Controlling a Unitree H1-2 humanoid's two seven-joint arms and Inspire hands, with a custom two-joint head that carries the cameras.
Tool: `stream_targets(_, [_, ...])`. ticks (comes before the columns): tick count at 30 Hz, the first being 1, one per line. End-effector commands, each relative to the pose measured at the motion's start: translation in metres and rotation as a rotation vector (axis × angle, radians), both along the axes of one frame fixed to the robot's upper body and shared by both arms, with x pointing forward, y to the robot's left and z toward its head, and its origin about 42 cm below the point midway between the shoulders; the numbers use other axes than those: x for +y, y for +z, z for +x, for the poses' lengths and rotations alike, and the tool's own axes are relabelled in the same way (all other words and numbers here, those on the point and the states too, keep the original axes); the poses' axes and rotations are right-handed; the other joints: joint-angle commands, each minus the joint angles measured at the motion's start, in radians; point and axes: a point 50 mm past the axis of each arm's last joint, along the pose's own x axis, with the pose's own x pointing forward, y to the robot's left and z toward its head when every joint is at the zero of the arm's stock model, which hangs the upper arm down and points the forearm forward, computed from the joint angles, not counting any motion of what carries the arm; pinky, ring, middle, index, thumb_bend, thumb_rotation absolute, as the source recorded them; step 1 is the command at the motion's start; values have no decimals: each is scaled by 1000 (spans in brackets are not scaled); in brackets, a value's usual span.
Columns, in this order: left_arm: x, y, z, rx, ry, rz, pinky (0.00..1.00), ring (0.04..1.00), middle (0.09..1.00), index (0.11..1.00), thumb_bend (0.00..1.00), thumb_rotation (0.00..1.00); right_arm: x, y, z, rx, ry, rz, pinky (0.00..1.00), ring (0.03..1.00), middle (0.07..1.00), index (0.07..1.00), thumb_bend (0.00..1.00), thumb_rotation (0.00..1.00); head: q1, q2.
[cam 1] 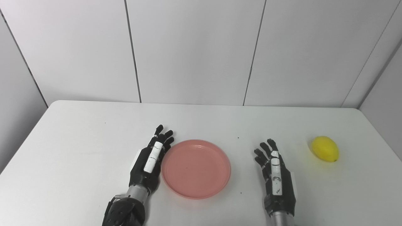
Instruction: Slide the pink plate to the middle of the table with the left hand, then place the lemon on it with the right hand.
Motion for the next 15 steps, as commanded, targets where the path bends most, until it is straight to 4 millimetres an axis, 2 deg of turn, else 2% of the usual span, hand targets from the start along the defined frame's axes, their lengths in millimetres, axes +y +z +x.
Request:
stream_targets(1, [3,-15,-2,68,4,-1,1000,951,935,1000,892,719,-7,1,-4,-24,-42,-35,811,790,808,833,673,845,-10,-1])
stream_targets(7, [3,-17,1,62,0,11,1000,956,940,1000,868,745,-15,9,-1,-71,-81,-137,747,740,748,771,749,837,-53,-8])
stream_targets(12, [2,-18,1,59,-5,5,1000,959,943,1000,860,755,-24,19,3,-133,-109,-242,697,721,745,763,710,814,-70,-11])
stream_targets(15, [2,-19,1,59,-5,-3,1000,964,948,1000,857,747,-34,26,7,-166,-137,-311,658,701,739,761,725,817,-70,-12])
